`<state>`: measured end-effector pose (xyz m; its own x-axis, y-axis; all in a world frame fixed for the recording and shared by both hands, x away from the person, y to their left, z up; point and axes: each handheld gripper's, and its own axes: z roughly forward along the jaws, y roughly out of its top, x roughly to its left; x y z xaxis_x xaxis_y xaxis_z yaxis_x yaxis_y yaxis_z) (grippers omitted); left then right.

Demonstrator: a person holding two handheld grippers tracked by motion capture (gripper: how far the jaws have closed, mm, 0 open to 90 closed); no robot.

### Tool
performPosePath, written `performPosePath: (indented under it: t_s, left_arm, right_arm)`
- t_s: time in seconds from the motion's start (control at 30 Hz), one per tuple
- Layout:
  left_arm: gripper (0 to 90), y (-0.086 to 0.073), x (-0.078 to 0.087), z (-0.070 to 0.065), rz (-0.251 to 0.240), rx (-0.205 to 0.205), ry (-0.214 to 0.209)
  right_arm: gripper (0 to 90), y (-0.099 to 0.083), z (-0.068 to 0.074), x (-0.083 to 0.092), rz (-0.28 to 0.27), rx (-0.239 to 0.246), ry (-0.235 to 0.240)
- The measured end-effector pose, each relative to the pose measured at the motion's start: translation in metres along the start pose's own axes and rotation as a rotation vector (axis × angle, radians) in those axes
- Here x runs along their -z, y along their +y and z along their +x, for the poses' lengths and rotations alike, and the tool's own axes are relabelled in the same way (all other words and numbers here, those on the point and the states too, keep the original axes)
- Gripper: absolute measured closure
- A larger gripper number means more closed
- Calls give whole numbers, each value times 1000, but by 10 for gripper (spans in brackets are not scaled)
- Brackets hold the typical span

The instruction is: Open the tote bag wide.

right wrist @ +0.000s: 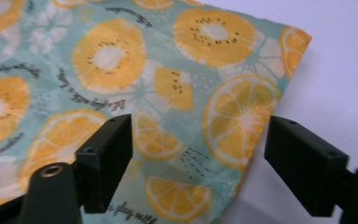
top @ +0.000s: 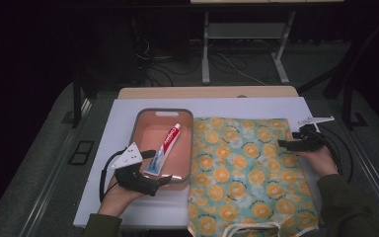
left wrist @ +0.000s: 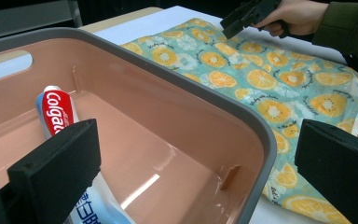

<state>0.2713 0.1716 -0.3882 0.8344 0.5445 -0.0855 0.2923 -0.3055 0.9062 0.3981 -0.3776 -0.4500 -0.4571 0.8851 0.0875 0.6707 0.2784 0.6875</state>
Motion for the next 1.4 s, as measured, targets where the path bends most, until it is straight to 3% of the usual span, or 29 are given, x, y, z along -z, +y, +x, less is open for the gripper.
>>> performPosePath:
  t_s: [0.07,0.13,0.2,0.37,0.43,0.57,0.77,0.93,1.0,1.1,1.2,1.27,1.4]
  left_arm:
    - [0,0,0,0,1,0,0]
    - [0,0,0,0,1,2,0]
    - [0,0,0,0,2,2,-1]
    - [0,0,-1,0,6,2,0]
    - [0,0,-1,-1,6,2,0]
    - [0,0,-1,-1,13,1,-3]
    - [0,0,-1,-1,11,3,-3]
    - [0,0,-1,-1,12,3,0]
    - [0,1,-1,-1,12,2,0]
    - [0,1,-2,-2,12,0,-1]
    - [0,1,-2,-2,13,-2,-5]
    - [0,1,-2,-2,13,-2,-5]
    - [0,0,-1,-2,13,-1,-3]
  right_arm:
    - [350,-1,0,-4,21,7,-7]
    - [470,-1,1,-3,21,26,-43]
    - [596,-2,0,-2,18,19,-47]
    - [861,-2,1,-1,20,31,-12]
    - [891,-1,1,-2,21,30,8]
    - [895,1,-4,-1,2,-15,3]
    - [895,6,-24,4,-69,-108,-105]
    - [895,1,-42,6,-64,-153,-176]
    - [881,-1,-44,6,-62,-156,-169]
    - [649,1,-42,12,-98,-160,-142]
    - [471,6,-34,21,-126,-127,-113]
    - [429,8,-26,27,-125,-90,-94]
    - [380,11,-8,39,-129,-26,1]
